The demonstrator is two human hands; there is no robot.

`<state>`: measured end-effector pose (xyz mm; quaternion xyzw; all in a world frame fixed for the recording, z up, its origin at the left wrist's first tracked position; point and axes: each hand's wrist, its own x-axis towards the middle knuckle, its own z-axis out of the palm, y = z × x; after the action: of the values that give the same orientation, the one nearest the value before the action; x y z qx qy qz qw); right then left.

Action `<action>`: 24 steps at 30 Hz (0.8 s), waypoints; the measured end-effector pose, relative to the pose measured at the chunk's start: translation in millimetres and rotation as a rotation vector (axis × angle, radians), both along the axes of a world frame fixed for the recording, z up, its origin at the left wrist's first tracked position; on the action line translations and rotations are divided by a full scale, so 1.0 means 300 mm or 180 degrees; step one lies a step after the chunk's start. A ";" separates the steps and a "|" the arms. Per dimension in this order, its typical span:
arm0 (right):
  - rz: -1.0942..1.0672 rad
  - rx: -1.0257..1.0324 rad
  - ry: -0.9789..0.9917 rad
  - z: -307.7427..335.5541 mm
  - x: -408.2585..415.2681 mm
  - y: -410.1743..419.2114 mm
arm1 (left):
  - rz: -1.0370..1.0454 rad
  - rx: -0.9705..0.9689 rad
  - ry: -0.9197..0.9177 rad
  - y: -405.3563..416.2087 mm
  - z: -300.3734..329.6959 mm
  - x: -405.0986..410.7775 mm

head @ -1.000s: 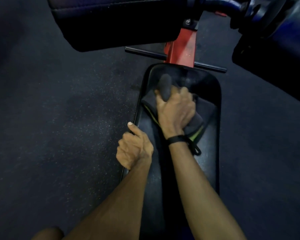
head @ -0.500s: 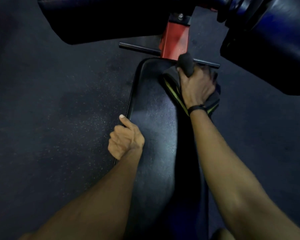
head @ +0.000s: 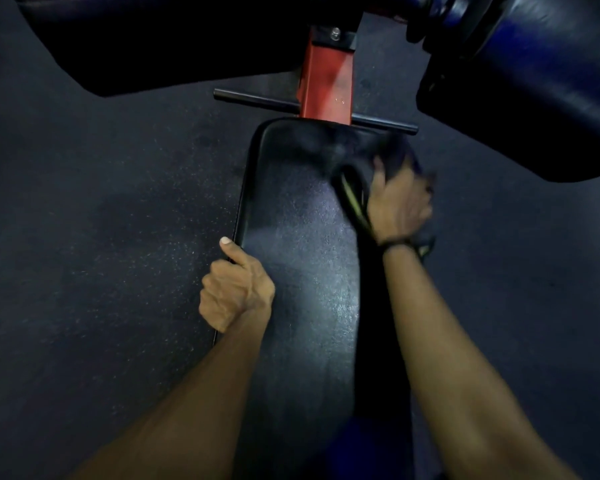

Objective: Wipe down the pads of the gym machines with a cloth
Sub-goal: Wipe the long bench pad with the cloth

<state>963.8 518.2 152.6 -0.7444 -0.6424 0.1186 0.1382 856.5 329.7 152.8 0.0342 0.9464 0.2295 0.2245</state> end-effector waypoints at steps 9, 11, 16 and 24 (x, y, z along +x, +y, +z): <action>0.0335 -0.0049 -0.0251 0.039 0.058 -0.105 | 0.0006 0.0039 -0.0077 0.005 0.020 0.001; 0.0329 0.0056 -0.0427 0.044 0.105 -0.266 | -0.0001 0.0003 -0.0063 0.003 0.009 0.000; 0.0238 -0.0019 -0.0244 0.030 0.068 -0.171 | -0.0054 -0.0038 0.0072 0.003 -0.007 -0.001; 0.0783 -0.0023 -0.0037 0.039 -0.158 0.292 | -0.0170 -0.0104 0.0077 -0.001 -0.005 0.002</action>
<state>916.3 605.7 164.3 -0.6611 -0.7293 0.1327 0.1161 857.0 329.4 151.3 0.0586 0.9515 0.2075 0.2196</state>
